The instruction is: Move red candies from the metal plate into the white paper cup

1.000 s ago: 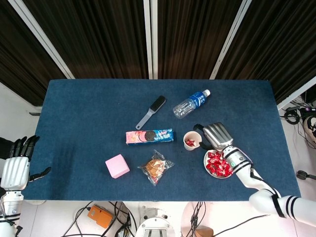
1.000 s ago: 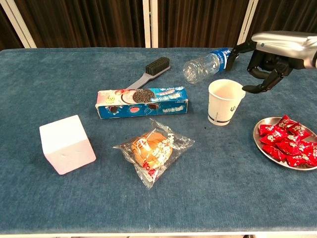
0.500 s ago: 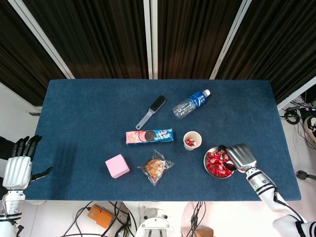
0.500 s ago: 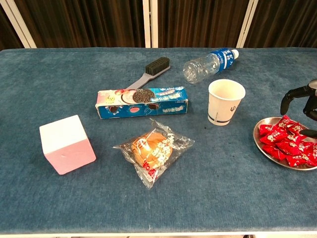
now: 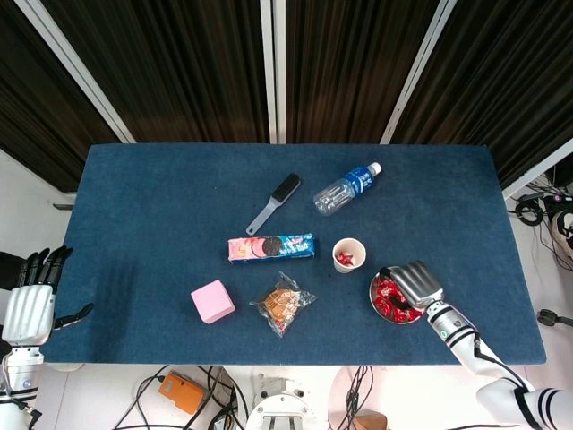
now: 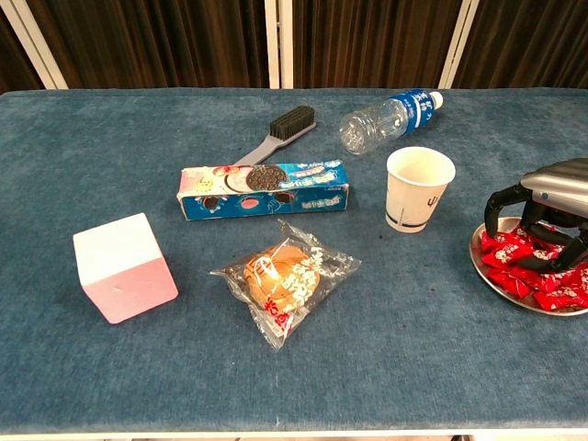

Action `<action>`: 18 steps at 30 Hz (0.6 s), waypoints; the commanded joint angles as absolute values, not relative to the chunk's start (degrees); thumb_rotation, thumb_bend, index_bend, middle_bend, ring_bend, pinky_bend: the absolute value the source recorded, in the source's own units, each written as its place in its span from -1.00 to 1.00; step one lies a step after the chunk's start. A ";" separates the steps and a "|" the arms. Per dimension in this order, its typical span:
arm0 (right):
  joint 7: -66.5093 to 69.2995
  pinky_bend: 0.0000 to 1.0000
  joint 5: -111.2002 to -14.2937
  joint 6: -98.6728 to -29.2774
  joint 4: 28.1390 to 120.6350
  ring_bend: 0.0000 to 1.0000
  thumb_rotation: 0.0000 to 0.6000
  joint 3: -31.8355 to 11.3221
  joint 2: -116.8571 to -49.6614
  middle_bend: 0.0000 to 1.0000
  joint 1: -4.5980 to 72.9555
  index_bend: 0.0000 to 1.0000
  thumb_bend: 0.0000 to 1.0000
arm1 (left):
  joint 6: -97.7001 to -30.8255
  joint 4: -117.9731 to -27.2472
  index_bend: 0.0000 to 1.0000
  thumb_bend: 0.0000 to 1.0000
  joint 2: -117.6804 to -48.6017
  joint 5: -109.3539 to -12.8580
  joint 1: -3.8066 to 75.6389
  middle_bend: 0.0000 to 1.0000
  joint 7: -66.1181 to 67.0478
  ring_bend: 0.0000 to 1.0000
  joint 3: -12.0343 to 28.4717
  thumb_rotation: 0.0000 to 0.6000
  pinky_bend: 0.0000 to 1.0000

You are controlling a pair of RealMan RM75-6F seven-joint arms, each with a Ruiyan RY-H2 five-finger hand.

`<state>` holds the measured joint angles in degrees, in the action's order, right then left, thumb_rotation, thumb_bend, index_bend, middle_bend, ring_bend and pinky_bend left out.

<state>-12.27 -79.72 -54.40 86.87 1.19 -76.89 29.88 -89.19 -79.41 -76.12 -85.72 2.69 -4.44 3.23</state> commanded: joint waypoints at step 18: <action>-10.28 1.00 -81.27 -57.04 85.70 1.00 1.00 -0.17 -77.81 0.88 29.56 0.41 0.13 | -88.99 -77.62 -0.82 -0.96 -76.78 -85.35 2.33 -0.83 -6.00 -1.00 3.10 1.00 -1.00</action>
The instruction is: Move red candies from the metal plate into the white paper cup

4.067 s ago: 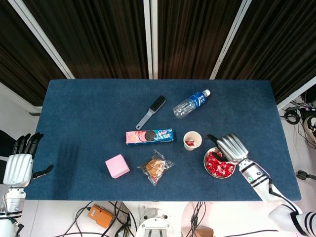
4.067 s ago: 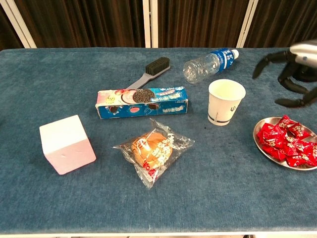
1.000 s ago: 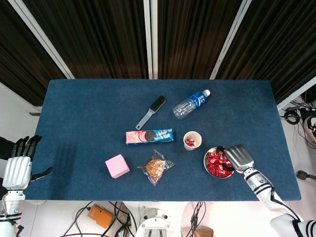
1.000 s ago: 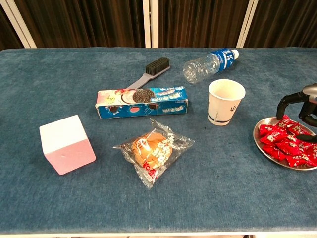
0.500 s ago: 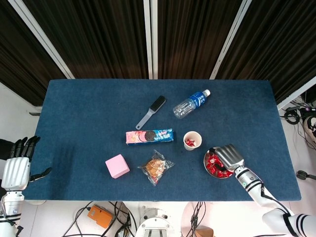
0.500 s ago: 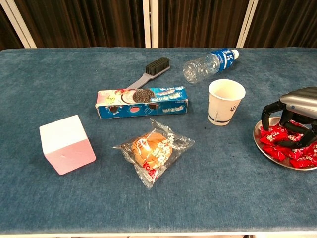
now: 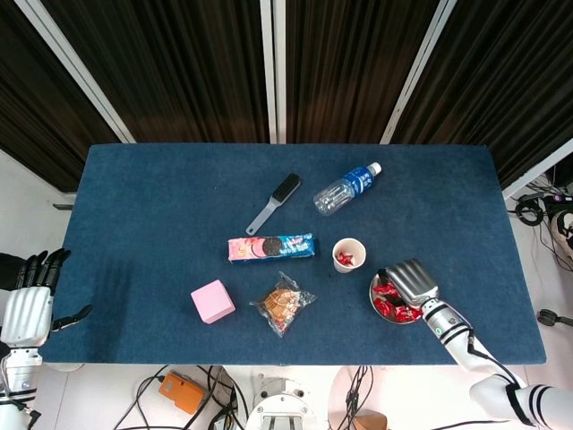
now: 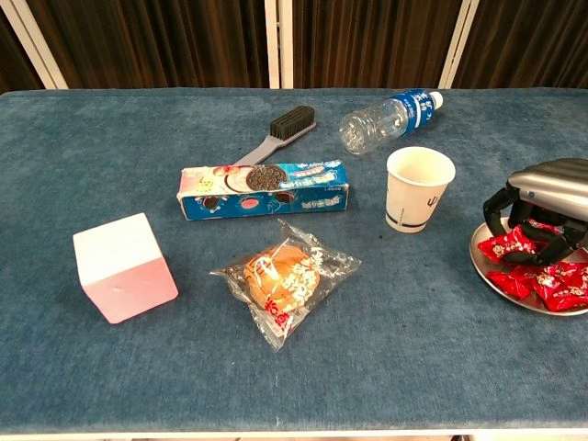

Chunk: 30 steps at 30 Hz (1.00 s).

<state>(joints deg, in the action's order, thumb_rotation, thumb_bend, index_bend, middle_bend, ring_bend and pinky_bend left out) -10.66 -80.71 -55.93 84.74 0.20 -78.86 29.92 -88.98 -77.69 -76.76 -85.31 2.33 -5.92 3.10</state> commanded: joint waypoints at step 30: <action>-14.67 1.00 -70.87 -49.43 90.34 1.00 1.00 -9.81 -77.54 0.88 40.99 0.07 0.14 | -88.40 -77.28 -0.82 -0.96 -76.92 -84.98 2.53 -0.83 -5.95 -1.00 3.29 1.00 -1.00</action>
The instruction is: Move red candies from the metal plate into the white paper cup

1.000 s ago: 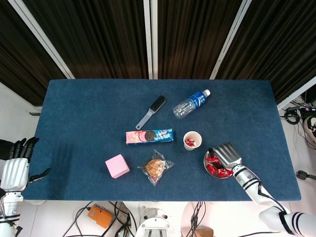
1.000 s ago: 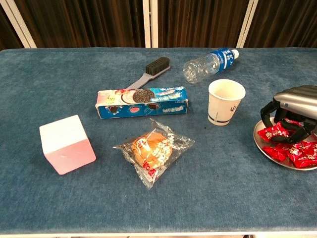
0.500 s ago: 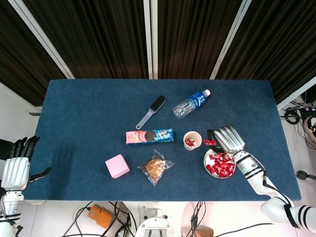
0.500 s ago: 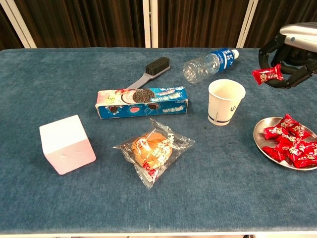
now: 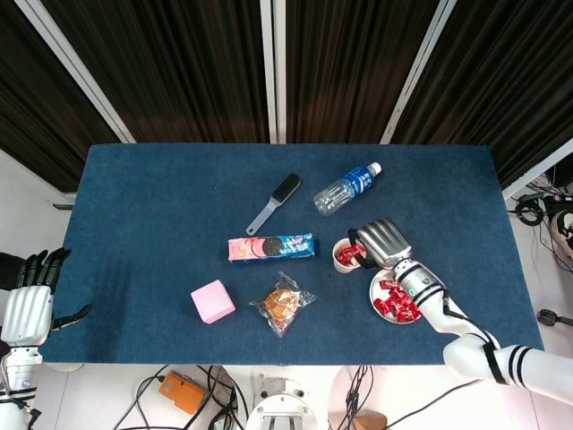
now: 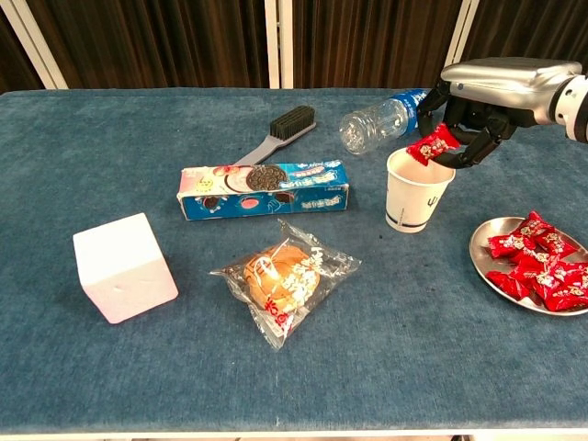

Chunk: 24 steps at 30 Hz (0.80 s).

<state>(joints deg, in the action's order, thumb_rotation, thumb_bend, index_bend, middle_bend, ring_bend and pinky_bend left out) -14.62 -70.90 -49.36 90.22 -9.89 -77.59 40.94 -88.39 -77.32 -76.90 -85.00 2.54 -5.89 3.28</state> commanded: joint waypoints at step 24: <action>-9.73 1.00 -87.18 -62.28 92.78 1.00 1.00 5.44 -71.14 0.87 26.83 -0.05 -0.23 | -88.41 -77.87 -0.82 -0.96 -77.23 -86.08 3.55 -0.83 -5.38 -1.00 3.52 1.00 -1.00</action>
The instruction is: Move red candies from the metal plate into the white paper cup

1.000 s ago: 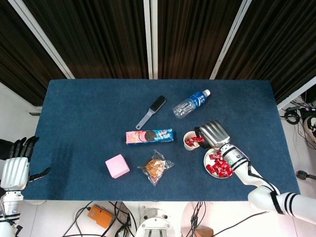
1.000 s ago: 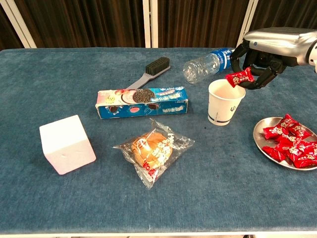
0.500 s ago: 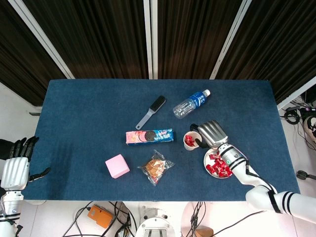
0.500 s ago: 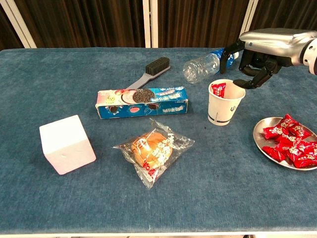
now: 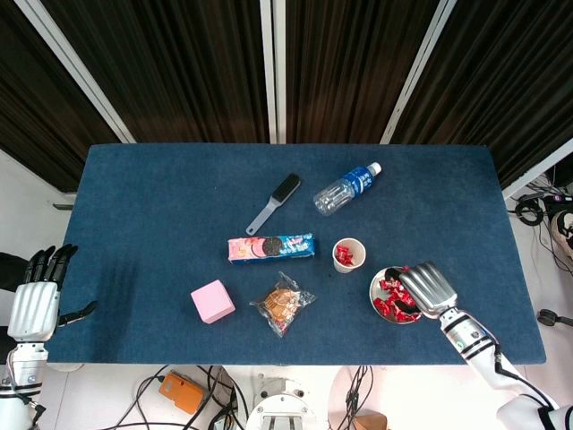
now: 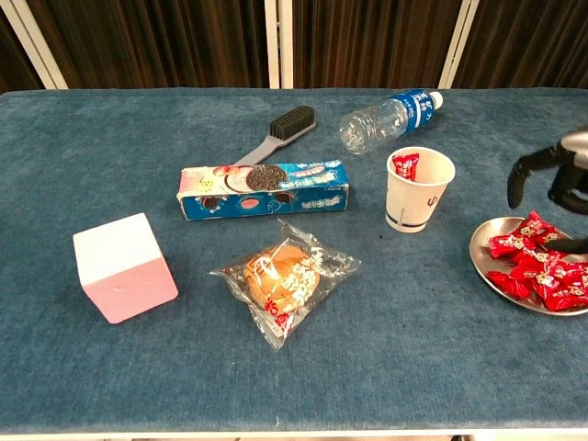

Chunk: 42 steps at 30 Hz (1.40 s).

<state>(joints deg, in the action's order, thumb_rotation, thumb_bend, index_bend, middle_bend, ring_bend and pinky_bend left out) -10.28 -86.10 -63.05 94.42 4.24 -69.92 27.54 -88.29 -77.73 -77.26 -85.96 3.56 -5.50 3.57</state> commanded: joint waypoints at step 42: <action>-7.80 1.00 -87.34 -62.90 89.91 1.00 1.00 1.31 -73.83 0.87 26.84 0.28 0.00 | -89.14 -77.64 -0.82 -0.96 -76.99 -85.56 2.50 -0.83 -5.70 -1.00 3.31 1.00 -1.00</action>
<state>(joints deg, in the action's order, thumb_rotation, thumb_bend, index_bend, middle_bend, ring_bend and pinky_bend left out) -8.41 -87.08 -61.49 88.75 2.22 -74.84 27.21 -89.14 -77.65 -76.99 -85.56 2.50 -5.71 3.31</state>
